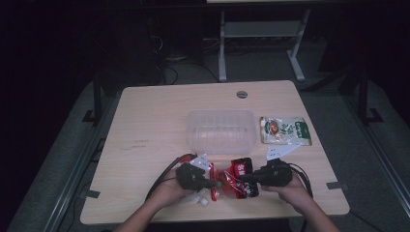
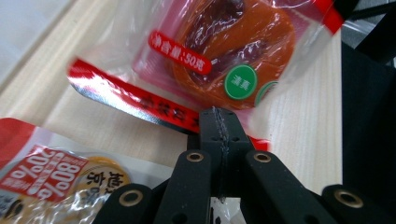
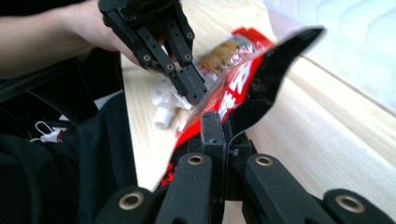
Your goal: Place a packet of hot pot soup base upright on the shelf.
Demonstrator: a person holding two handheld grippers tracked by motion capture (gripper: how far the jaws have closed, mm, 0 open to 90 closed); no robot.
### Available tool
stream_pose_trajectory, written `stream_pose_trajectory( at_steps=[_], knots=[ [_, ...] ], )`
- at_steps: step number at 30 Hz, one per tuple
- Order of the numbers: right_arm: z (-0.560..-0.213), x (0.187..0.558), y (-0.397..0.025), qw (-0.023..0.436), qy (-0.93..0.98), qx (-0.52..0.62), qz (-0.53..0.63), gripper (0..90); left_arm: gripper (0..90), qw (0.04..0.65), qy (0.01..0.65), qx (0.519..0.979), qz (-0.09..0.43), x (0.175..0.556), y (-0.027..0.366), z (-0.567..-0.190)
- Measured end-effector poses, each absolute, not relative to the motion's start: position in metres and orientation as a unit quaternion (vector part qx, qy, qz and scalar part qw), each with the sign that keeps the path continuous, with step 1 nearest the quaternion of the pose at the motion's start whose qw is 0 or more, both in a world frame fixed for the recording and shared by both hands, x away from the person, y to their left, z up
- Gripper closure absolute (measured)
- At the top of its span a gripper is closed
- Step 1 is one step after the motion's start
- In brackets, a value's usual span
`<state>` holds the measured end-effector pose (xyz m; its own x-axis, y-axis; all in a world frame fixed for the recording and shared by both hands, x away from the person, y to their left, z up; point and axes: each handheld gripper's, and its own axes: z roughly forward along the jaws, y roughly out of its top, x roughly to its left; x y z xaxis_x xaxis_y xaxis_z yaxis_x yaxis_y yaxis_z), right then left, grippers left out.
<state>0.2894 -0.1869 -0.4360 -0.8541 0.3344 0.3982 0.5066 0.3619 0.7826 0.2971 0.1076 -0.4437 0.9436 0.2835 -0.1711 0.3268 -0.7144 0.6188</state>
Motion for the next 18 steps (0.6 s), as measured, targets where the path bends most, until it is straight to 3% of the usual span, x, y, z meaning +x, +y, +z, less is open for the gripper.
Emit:
stream_pose_trajectory(
  at_steps=[11, 18],
  knots=[
    [-0.425, 0.286, -0.188, 0.074, -0.816, -0.234, -0.523, 90.0, 89.7, 0.364, 0.171, 0.915, -0.033, 0.299, 0.123, -0.434],
    [-0.418, 0.286, -0.190, 0.065, -0.808, -0.228, -0.539, 90.0, 77.6, 0.368, 0.182, 0.912, -0.025, 0.296, 0.136, -0.429]
  ],
)
